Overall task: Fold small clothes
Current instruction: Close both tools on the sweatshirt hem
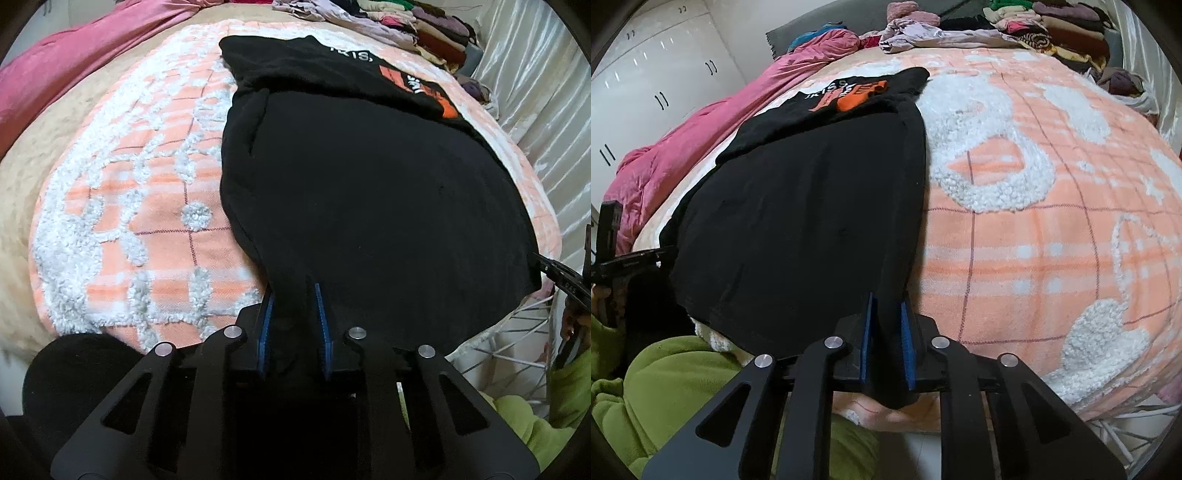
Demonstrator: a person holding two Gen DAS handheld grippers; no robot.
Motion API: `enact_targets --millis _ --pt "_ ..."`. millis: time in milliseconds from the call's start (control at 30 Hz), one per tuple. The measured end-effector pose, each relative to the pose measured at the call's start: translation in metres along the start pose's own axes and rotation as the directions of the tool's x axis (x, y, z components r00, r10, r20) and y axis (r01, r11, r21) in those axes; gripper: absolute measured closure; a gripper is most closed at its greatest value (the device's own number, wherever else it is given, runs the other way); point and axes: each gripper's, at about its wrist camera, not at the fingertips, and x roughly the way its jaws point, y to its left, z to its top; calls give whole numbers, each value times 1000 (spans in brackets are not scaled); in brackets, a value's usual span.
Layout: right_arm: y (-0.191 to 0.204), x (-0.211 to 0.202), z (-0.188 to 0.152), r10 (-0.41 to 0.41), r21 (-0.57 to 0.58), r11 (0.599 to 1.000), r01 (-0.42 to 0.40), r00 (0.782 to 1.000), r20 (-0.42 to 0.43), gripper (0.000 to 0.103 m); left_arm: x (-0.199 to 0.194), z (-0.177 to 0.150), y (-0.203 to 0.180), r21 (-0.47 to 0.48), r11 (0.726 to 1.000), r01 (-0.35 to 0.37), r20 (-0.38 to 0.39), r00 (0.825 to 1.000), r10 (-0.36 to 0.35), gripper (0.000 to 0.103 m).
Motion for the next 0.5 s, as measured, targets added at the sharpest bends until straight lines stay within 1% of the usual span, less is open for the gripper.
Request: enact_targets --millis 67,100,200,233,267,300,333,400,500 --pt "-1 2 0 10 1 1000 -10 1000 2 83 2 0 2 -11 1000 4 -10 1000 -4 76" --pt "-1 3 0 14 4 1000 -14 1000 3 83 4 0 3 -20 1000 9 -17 1000 -10 72" --pt "-2 6 0 27 9 1000 -27 1000 7 80 5 0 2 -17 1000 6 -18 1000 -7 72" --pt "-2 5 1 27 6 1000 -27 1000 8 81 5 0 2 -15 1000 4 -17 1000 -4 73" --pt "-1 5 1 24 2 1000 -24 1000 11 84 5 0 2 -14 1000 4 -16 1000 -4 75" --pt "-1 4 2 25 0 1000 -25 1000 14 88 4 0 2 -16 1000 5 -13 1000 -5 83" --pt "-2 3 2 26 3 1000 -26 1000 17 90 4 0 2 -16 1000 7 -9 1000 -7 87" --pt "-3 0 2 40 14 999 -41 999 24 93 1 0 0 -13 1000 8 2 1000 -8 92" --pt "-3 -6 3 48 15 999 -49 998 38 94 -5 -1 -3 -5 1000 22 23 1000 -21 94"
